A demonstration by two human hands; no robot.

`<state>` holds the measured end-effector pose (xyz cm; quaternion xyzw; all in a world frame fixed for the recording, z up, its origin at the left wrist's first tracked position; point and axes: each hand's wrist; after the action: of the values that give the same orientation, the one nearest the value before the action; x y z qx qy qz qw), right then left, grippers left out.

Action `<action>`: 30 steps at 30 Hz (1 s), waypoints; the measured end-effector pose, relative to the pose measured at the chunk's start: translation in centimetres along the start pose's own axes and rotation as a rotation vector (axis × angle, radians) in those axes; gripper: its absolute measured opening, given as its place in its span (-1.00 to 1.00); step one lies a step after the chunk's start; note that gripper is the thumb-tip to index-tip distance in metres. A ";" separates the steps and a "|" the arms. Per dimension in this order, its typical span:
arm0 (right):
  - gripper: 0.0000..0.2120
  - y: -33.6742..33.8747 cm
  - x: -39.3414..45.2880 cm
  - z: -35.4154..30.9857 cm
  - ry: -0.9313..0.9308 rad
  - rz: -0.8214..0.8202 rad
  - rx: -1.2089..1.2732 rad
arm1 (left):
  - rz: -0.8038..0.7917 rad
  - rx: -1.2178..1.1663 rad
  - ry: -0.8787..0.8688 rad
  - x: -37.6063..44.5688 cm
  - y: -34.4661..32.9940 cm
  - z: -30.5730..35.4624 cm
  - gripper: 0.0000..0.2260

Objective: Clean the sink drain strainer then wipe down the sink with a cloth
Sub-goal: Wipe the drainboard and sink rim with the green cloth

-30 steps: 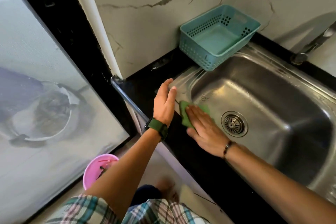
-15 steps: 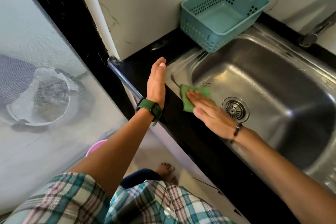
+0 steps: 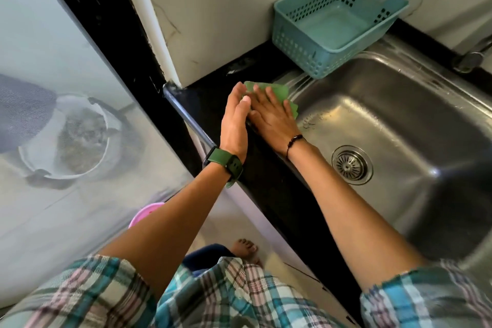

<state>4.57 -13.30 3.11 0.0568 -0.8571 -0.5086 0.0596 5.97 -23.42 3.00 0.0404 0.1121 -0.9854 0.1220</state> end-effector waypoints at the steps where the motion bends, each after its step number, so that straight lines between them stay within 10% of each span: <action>1: -0.54 0.2 -1.0 0.0 -0.006 -0.021 0.019 | 0.012 0.005 0.004 0.0 0.0 0.1 -0.44; 7: -0.56 1.7 -8.6 1.8 0.007 -0.018 0.112 | 0.004 0.058 -0.019 -0.2 0.0 0.1 -0.50; 15: -0.46 -0.2 2.3 2.1 -0.345 0.207 -0.005 | -0.041 0.148 -0.031 -0.6 -0.2 0.6 -0.48; 23: -0.51 0.6 -5.4 1.7 -0.192 -0.045 0.031 | -0.053 0.176 -0.023 -0.8 -0.2 0.8 -0.51; 30: -0.43 0.4 -0.8 2.4 -0.352 0.057 0.247 | -0.097 0.195 -0.025 -0.6 -0.2 0.7 -0.54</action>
<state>4.98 -10.92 2.27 -0.0503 -0.9113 -0.3999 -0.0840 6.43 -23.26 3.78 0.0342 0.0158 -0.9968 0.0709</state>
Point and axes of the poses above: each hand's wrist, its own x-axis towards the middle knuckle, its own y-axis out of the back of the hand, z = x × y, and after that the axes turned 13 degrees about z, right-handed
